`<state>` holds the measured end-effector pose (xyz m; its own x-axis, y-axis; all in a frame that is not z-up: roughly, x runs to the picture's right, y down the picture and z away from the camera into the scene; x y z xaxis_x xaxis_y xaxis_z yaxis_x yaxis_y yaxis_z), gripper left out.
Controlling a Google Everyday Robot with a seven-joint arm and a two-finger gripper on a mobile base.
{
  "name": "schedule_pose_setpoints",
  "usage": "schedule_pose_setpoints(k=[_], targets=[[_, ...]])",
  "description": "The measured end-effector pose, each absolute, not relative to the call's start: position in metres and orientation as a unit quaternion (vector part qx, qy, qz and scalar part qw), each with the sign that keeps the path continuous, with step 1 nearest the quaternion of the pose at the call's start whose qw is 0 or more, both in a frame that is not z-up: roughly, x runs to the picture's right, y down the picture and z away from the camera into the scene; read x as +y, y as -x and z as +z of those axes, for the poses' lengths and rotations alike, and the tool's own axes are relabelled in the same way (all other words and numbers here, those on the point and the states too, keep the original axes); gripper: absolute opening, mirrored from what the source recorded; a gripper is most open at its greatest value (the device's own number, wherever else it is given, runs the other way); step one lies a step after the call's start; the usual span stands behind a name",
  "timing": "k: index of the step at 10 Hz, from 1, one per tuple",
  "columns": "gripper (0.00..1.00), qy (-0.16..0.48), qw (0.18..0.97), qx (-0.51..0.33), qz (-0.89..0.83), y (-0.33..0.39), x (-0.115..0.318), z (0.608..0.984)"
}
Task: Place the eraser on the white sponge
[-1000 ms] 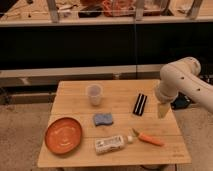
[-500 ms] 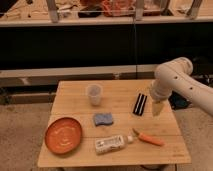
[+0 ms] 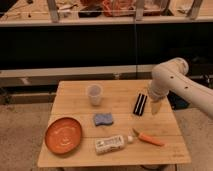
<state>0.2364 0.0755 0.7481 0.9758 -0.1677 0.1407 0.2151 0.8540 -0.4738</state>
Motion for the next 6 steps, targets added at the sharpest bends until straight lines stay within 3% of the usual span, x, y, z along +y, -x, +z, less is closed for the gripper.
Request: schedule_pose_setpoints(k=[6], targets=[[0.80, 0.253, 0.954, -0.067, -0.146, -0.236, 0.085, 0.768]])
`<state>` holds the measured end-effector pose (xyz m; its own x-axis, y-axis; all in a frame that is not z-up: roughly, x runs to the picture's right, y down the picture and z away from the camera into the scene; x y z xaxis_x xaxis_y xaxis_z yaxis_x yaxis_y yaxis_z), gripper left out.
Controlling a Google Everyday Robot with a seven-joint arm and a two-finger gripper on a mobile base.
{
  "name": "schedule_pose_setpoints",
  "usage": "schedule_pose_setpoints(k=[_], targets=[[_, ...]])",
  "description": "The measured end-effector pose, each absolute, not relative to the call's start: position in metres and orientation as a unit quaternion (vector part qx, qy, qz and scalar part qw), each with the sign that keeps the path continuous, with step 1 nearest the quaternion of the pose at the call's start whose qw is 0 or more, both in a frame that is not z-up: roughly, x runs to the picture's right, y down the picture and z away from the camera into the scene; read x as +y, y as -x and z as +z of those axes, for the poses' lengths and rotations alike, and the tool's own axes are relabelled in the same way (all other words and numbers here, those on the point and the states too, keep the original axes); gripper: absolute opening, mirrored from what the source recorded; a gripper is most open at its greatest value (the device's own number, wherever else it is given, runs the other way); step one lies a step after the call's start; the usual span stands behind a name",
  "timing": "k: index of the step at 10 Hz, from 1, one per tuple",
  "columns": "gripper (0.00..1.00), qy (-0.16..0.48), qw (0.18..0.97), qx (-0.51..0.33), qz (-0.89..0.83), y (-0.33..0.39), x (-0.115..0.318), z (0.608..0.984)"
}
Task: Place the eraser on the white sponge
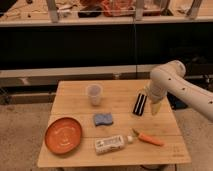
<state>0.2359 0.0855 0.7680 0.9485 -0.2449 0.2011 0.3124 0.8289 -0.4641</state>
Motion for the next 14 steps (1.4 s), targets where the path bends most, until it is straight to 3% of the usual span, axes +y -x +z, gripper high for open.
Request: schedule_pose_setpoints(k=[14], targets=[[0.80, 0.250, 0.938, -0.091, -0.221, -0.246, 0.095, 0.824]])
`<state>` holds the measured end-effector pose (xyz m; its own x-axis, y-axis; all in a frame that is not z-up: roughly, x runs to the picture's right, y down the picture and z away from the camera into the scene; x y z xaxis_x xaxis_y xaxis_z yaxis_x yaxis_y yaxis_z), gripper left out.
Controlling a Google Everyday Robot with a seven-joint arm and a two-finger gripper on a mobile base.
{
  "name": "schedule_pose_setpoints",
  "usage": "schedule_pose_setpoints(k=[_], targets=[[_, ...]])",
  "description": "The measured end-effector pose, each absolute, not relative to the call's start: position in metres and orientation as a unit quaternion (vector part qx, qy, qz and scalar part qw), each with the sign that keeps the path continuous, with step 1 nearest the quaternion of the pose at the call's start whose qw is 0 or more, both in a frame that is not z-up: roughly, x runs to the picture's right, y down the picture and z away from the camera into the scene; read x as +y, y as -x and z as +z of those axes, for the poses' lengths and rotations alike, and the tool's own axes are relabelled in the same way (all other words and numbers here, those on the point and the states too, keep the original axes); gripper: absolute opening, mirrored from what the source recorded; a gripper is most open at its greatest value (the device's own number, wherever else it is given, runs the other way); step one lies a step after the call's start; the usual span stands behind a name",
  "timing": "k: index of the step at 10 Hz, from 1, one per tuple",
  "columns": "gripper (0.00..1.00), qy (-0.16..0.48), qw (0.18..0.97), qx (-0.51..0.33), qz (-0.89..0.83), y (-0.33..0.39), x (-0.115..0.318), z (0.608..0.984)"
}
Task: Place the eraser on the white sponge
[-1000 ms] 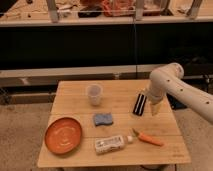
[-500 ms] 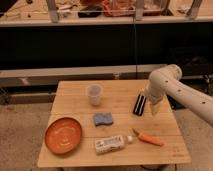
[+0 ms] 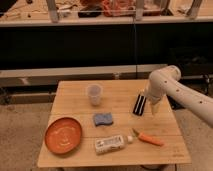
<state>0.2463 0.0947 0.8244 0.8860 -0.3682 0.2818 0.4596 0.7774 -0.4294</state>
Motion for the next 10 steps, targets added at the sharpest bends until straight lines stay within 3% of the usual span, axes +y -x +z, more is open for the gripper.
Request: schedule_pose_setpoints(k=[10], targets=[[0.80, 0.259, 0.929, -0.108, -0.243, -0.257, 0.102, 0.863]])
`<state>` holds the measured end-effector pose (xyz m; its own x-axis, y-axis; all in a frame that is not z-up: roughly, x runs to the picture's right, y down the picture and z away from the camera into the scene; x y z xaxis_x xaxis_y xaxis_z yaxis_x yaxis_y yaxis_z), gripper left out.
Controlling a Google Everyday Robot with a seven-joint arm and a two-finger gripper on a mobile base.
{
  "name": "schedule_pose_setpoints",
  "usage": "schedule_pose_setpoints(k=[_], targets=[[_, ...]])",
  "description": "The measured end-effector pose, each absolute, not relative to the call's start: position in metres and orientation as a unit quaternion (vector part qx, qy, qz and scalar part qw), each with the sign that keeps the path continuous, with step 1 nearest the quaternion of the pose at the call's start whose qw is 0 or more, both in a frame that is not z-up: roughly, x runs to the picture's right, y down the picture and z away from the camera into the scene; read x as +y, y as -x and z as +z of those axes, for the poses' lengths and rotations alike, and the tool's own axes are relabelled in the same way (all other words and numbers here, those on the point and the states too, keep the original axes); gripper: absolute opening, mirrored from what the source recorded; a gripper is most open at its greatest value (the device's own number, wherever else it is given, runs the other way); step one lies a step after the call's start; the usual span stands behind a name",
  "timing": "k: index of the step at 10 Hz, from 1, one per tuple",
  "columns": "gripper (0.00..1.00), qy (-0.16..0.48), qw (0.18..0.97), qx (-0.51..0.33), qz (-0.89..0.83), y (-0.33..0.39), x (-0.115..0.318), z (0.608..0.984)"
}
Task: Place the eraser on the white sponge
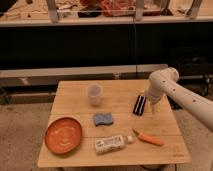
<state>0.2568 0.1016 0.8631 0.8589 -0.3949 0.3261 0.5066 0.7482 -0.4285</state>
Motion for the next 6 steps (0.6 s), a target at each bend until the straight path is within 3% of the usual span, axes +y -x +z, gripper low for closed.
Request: schedule_pose_setpoints(k=[6], targets=[[0.80, 0.272, 0.919, -0.116, -0.259, -0.261, 0.113, 0.884]])
